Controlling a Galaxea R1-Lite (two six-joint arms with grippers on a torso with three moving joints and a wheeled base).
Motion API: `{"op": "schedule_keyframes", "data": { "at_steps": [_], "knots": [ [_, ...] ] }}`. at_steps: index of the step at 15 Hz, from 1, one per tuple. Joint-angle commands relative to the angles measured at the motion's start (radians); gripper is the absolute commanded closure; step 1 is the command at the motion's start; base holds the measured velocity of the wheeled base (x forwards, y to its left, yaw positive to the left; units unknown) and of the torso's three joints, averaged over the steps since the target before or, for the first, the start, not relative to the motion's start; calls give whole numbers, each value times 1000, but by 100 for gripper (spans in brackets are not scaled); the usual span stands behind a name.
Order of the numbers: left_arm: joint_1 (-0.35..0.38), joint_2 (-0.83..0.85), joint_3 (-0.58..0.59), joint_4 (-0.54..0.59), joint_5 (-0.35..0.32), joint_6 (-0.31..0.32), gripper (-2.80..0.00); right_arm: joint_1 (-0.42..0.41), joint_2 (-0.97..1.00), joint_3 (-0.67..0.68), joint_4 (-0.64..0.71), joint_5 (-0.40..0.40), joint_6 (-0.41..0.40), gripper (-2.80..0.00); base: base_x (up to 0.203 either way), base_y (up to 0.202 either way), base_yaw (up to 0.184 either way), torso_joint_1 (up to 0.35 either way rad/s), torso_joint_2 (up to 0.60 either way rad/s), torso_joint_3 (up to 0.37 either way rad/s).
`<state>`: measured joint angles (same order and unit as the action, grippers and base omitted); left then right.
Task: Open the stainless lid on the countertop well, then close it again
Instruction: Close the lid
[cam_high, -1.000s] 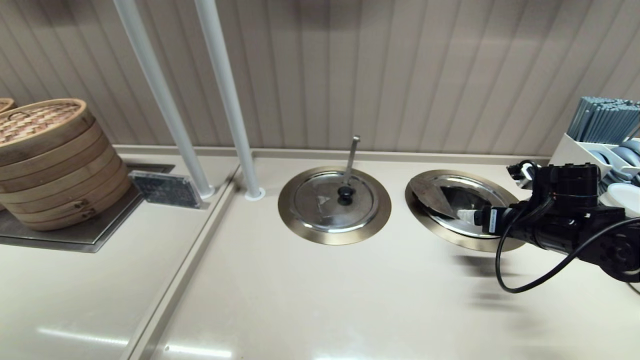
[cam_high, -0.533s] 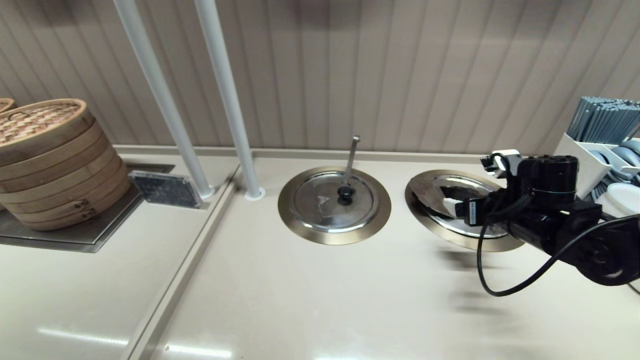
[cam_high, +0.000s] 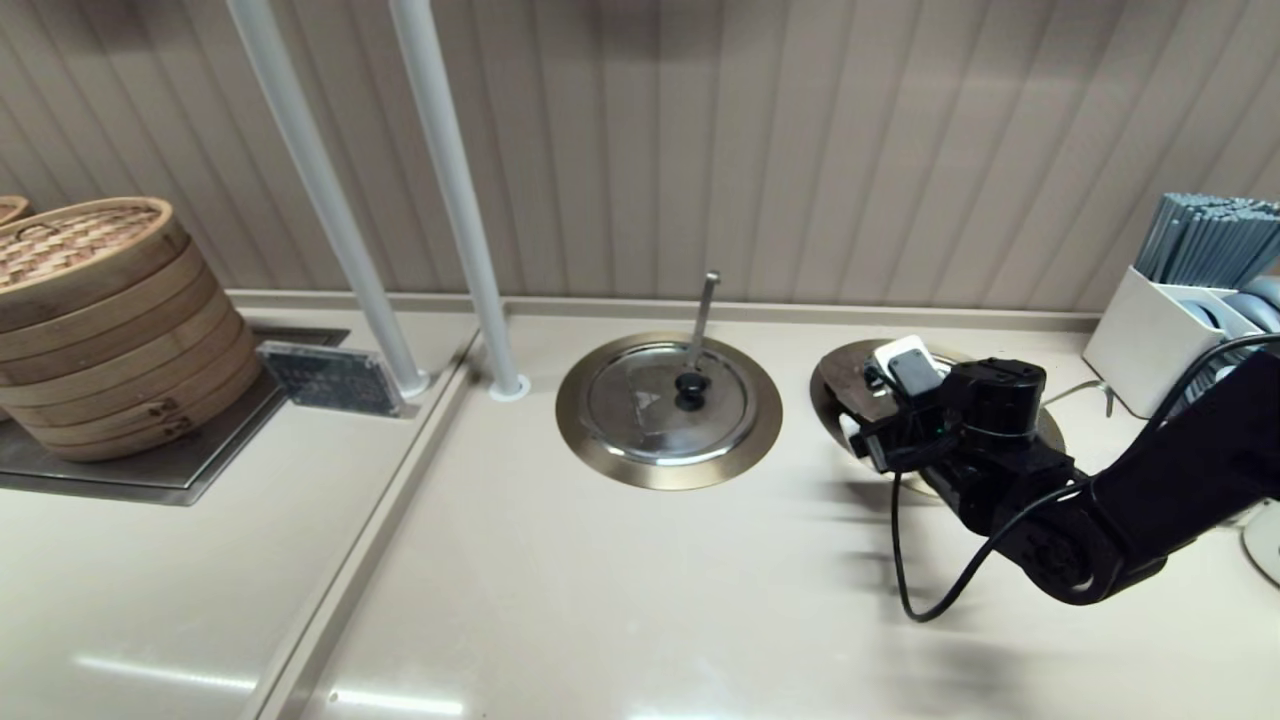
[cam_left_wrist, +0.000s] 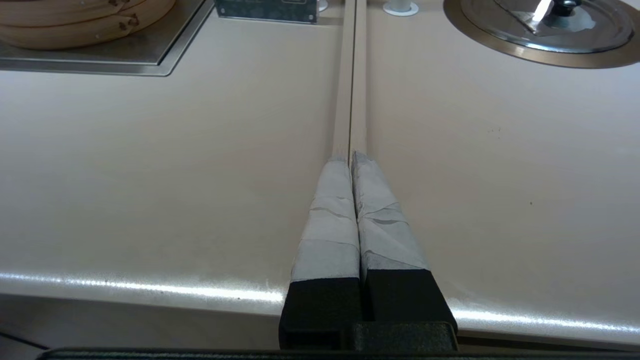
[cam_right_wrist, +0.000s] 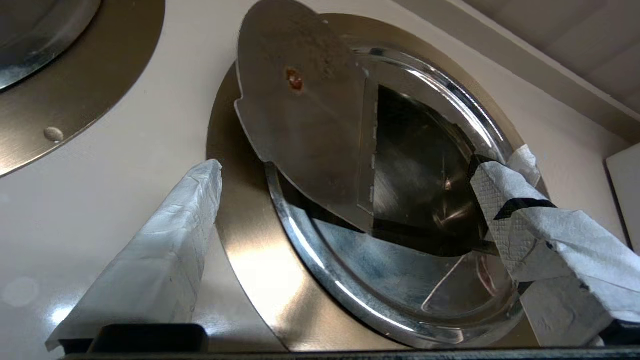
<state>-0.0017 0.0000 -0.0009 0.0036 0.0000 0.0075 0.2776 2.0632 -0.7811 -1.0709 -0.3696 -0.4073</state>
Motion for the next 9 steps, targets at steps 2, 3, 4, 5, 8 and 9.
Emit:
{"op": "schedule_keyframes", "data": {
  "at_steps": [2,3,4,5,8,9],
  "knots": [
    [0,0,-1,-1,0,0,0,33,17,3,-2,-5,-4,-280,0,0,0,0,0,0],
    [0,0,0,0,0,0,0,38,19,3,-1,-5,-4,-280,0,0,0,0,0,0],
    [0,0,1,0,0,0,0,41,26,3,-1,-5,-4,-280,0,0,0,0,0,0],
    [0,0,0,0,0,0,0,40,34,1,-1,-5,-4,-280,0,0,0,0,0,0],
    [0,0,1,-1,0,0,0,22,73,-49,-3,-6,-4,-280,0,0,0,0,0,0],
    [0,0,-1,-1,0,0,0,3,84,-77,-2,-5,-5,-280,0,0,0,0,0,0]
  ]
}}
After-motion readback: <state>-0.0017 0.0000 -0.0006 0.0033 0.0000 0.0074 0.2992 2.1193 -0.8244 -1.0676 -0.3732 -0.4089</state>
